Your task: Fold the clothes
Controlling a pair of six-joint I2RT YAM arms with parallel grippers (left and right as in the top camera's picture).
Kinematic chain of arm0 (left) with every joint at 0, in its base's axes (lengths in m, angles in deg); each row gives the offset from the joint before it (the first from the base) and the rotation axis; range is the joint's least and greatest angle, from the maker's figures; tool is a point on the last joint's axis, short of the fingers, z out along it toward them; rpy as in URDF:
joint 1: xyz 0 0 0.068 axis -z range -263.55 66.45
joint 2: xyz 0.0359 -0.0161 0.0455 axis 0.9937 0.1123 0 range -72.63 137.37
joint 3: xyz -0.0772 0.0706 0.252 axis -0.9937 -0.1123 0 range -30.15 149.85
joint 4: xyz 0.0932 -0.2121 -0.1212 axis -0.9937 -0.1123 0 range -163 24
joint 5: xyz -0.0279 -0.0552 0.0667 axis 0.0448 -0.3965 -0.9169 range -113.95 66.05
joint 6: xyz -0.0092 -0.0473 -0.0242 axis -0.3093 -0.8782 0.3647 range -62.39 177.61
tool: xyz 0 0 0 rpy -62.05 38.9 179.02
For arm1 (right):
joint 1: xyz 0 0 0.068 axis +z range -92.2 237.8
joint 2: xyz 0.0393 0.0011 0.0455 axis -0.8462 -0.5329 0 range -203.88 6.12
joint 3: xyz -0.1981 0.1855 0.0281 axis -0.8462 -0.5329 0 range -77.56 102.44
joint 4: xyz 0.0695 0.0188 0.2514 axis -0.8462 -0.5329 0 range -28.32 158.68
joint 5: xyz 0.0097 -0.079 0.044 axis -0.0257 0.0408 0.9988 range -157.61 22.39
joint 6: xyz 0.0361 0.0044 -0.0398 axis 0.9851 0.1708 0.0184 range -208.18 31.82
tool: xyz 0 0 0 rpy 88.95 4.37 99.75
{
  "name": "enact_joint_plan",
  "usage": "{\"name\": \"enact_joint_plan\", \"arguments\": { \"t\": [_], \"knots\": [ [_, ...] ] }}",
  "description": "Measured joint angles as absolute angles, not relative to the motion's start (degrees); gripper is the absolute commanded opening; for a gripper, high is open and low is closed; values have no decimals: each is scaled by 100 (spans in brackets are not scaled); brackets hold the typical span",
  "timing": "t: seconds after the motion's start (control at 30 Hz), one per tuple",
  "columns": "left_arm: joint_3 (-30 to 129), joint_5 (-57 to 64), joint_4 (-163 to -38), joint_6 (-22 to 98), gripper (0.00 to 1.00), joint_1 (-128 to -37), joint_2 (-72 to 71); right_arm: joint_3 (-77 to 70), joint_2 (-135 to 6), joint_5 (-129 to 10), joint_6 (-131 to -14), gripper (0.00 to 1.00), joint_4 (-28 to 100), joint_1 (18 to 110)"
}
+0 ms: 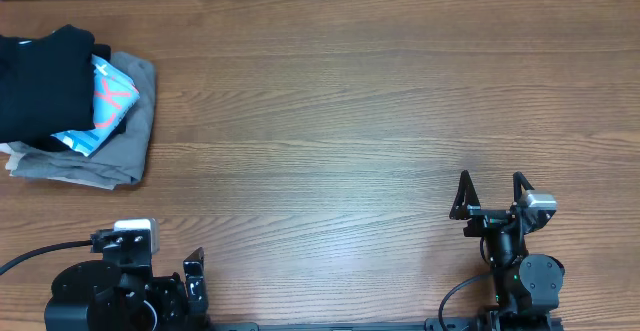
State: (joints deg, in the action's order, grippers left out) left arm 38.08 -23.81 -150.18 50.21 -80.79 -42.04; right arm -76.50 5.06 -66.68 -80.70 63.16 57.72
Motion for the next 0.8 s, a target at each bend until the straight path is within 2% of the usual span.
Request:
{"name": "enact_joint_plan", "arguments": {
  "t": [0.53,0.67,0.8],
  "knots": [
    [3799,-2381,-14966,5021,100,-8103,-4204,-7650,506,-6653,-8070,100,6312,5772],
    [3320,-2381,-14061,5076,100,-8140,-4403,-7650,504,-6655,-8070,100,6308,5772],
    [1898,-2383,-12789,5165,100,-8140,-5006,-7650,504,-6653,-8072,100,6305,5772]
  ]
}}
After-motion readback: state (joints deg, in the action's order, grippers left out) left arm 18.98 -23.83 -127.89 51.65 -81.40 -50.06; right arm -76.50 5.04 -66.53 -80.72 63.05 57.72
